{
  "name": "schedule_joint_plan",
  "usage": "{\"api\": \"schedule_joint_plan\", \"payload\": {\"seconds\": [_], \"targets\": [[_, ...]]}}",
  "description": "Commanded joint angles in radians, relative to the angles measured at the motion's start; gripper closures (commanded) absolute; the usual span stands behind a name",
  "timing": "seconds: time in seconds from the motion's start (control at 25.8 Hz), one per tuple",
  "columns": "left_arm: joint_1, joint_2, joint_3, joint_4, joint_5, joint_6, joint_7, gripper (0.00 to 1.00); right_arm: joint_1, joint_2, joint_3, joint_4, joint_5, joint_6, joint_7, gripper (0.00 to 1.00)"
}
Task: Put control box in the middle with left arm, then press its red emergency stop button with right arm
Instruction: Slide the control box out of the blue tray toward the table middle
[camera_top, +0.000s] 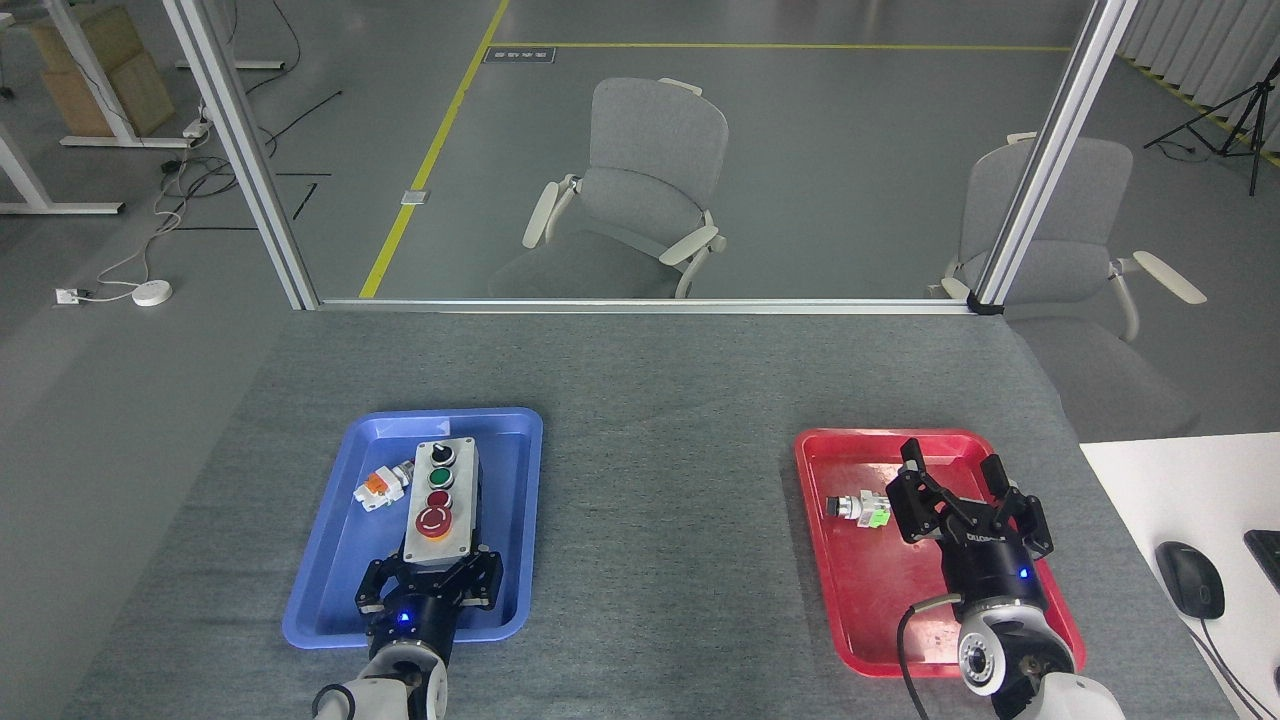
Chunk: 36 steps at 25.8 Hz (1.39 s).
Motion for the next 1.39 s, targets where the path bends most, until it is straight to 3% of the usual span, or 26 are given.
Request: {"api": "schedule_joint_plan", "payload": {"seconds": [0.0, 0.23, 0.46, 0.62, 0.81, 1.2, 1.35], "targets": [[-0.004, 0.008, 0.000, 0.018, 0.025, 0.002, 0.002, 0.68, 0.000, 0.000, 0.000, 0.000, 0.000, 0.001, 0.000, 0.00], [-0.002, 0.009, 0.000, 0.009, 0.030, -0.009, 0.054, 0.76, 0.000, 0.000, 0.000, 0.000, 0.000, 0.001, 0.000, 0.00], [0.009, 0.009, -0.001, -0.146, 0.033, -0.012, 0.071, 0.75, 0.000, 0.000, 0.000, 0.000, 0.000, 0.001, 0.000, 0.00], [0.004, -0.007, -0.009, -0.178, 0.033, -0.009, 0.070, 0.75, 0.000, 0.002, 0.000, 0.000, 0.000, 0.001, 0.000, 0.00], [-0.004, -0.075, -0.016, -0.184, 0.017, -0.015, 0.065, 0.74, 0.000, 0.000, 0.000, 0.000, 0.000, -0.001, 0.000, 0.00], [-0.028, -0.182, -0.177, -0.183, 0.014, -0.001, 0.048, 0.73, -0.002, 0.000, -0.002, -0.002, 0.000, -0.001, 0.000, 0.00], [-0.028, -0.187, -0.253, -0.176, 0.016, 0.023, 0.042, 0.73, -0.003, 0.000, -0.002, 0.000, -0.002, -0.001, 0.000, 0.00]]}}
